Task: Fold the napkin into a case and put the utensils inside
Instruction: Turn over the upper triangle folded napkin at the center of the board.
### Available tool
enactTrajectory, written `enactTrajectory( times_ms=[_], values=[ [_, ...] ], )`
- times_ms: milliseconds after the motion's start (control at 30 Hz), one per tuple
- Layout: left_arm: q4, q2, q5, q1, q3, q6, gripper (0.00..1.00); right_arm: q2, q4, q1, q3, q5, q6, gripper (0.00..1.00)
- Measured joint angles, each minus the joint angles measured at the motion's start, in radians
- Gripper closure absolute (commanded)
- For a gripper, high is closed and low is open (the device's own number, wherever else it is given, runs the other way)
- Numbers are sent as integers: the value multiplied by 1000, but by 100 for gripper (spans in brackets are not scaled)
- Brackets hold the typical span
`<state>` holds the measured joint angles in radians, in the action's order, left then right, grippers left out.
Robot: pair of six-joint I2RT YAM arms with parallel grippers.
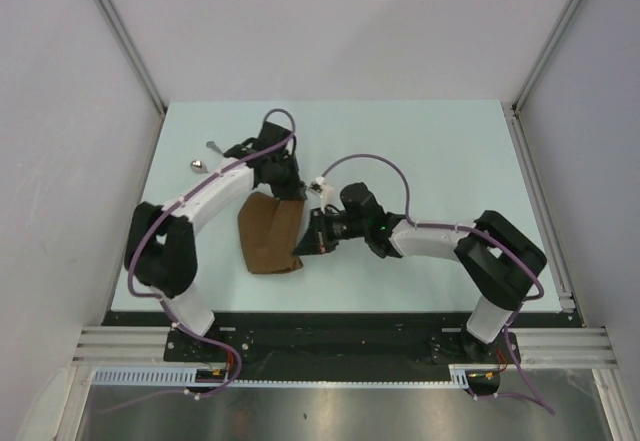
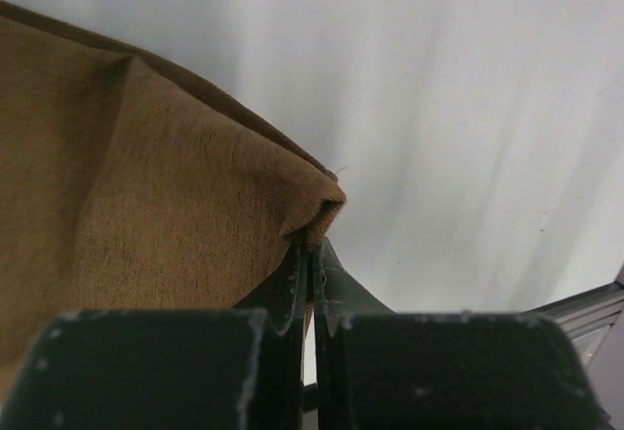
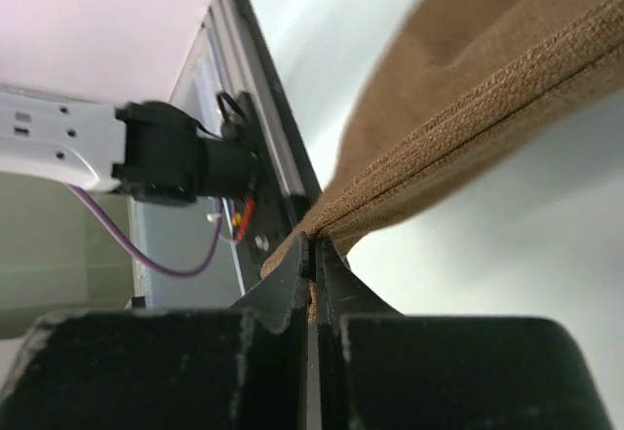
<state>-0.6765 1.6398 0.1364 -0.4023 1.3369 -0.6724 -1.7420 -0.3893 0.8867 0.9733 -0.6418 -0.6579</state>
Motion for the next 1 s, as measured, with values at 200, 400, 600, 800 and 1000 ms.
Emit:
enactTrajectory(
  times_ms=[200,400,600,800,1000],
  values=[
    [91,196,13,-121,69,-52,100,157,-21,-122,-248,-7,-16,100],
    [151,373,35,-211,258,-89,100,263,-52,-284,-420,-9,-21,100],
    [211,502,58,-266,344,-124,100,325,-51,-393,-532,-14,-18,100],
    [233,596,88,-292,460,-157,100,400,38,-464,-539,5,32,100],
    [288,621,108,-296,490,-186,100,447,115,-537,-547,8,68,100]
  ],
)
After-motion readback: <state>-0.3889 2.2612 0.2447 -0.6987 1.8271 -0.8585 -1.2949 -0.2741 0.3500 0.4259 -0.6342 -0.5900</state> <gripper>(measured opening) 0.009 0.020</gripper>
